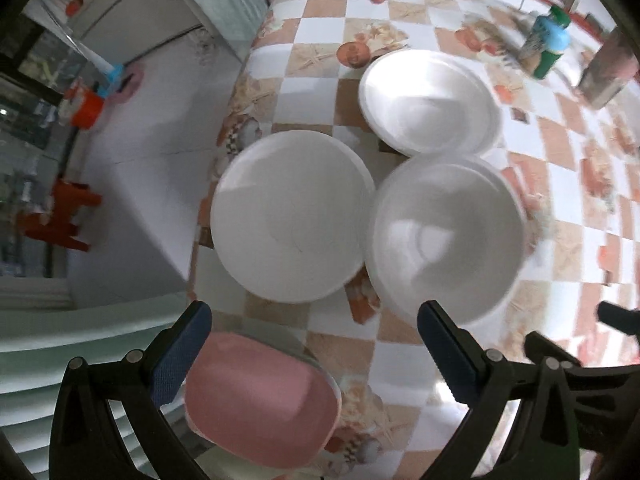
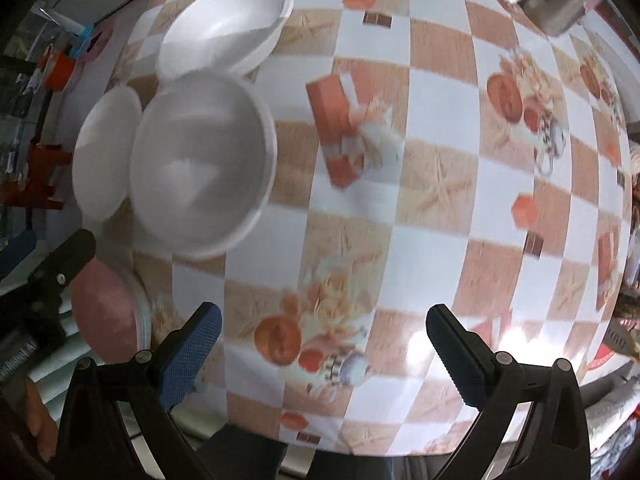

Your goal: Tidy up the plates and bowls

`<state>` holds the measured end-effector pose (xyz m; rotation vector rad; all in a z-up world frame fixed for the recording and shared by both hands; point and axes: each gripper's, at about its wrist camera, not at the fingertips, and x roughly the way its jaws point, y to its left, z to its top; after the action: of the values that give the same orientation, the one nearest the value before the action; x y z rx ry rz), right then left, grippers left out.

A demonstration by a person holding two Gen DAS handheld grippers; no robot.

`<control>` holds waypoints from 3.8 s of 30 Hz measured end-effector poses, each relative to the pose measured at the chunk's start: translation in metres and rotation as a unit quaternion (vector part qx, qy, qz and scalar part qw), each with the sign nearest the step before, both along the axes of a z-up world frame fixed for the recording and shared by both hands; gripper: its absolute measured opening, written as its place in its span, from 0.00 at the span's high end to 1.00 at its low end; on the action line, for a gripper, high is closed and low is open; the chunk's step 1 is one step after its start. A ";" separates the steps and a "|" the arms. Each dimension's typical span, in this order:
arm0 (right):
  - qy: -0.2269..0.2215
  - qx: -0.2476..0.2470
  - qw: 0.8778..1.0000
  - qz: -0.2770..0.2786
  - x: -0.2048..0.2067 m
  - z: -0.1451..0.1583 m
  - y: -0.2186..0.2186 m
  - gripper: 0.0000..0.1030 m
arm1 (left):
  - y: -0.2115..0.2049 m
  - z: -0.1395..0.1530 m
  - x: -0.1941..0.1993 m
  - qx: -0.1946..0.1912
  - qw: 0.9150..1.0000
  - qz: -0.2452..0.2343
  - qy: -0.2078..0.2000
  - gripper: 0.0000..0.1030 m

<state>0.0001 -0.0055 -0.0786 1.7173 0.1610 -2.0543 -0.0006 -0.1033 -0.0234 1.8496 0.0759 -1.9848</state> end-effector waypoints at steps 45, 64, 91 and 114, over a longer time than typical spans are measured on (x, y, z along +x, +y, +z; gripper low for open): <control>0.010 0.087 0.996 0.001 -0.019 -0.081 0.085 0.00 | 0.123 -0.067 -0.012 -0.067 0.982 -0.159 -0.083 0.00; -0.039 0.109 0.992 -0.050 0.041 -0.148 0.212 0.00 | 0.169 -0.092 0.026 0.089 0.965 -0.217 -0.115 0.00; 0.019 0.030 0.996 -0.078 0.010 -0.068 0.210 0.00 | 0.033 -0.009 0.061 0.184 0.973 -0.138 -0.029 0.00; -0.009 -0.022 1.000 0.007 0.028 -0.012 0.025 0.00 | -0.104 -0.002 0.048 0.097 0.995 0.025 0.003 0.00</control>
<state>0.0282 0.0200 -0.0904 1.7029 0.1197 -2.0166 0.0474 -0.2072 -0.0253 1.9396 0.3261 -2.0090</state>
